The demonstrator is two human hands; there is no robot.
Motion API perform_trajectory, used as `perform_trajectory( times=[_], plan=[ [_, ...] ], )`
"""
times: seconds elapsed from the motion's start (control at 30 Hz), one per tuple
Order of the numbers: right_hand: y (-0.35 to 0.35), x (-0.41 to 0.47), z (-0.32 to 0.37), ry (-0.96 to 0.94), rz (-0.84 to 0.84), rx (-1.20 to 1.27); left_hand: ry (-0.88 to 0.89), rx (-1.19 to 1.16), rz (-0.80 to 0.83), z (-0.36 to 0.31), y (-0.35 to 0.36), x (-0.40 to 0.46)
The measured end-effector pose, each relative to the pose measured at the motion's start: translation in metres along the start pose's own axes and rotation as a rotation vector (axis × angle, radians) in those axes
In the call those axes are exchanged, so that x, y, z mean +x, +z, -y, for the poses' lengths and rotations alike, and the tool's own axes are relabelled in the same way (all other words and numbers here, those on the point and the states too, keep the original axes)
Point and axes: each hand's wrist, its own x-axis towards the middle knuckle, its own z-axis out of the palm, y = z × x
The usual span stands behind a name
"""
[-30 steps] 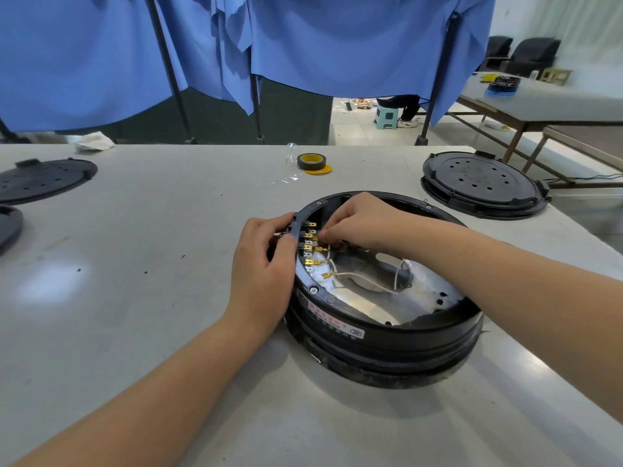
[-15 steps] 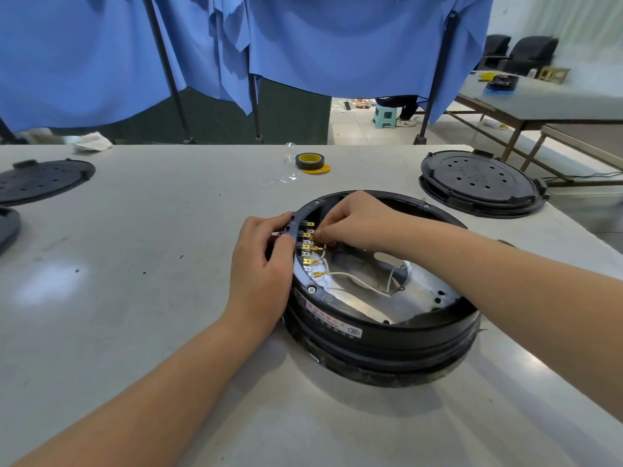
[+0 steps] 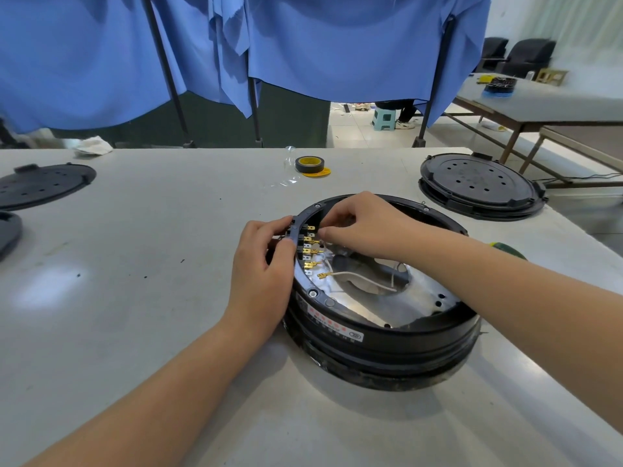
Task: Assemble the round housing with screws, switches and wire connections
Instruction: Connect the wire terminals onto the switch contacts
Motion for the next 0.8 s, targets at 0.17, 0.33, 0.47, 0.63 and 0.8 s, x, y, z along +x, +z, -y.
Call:
perform_trajectory(
  times=[0.17, 0.33, 0.47, 0.63, 0.8],
  plan=[
    [-0.014, -0.011, 0.004, 0.009, -0.048, -0.052, -0.03, -0.012, 0.01, -0.004, 0.001, 0.0],
    [-0.011, -0.021, 0.017, 0.183, 0.146, 0.007, -0.041, -0.01, 0.006, -0.005, 0.001, -0.001],
    [-0.003, -0.024, 0.022, 0.276, 0.205, 0.057, -0.032, 0.024, 0.017, -0.006, -0.001, -0.002],
    [-0.004, -0.03, 0.027, 0.381, 0.307, 0.167, -0.032, 0.05, 0.025, -0.007, -0.002, -0.002],
    [0.0, -0.033, 0.026, 0.405, 0.254, 0.178, -0.061, 0.028, 0.045, -0.007, -0.003, -0.001]
  ],
)
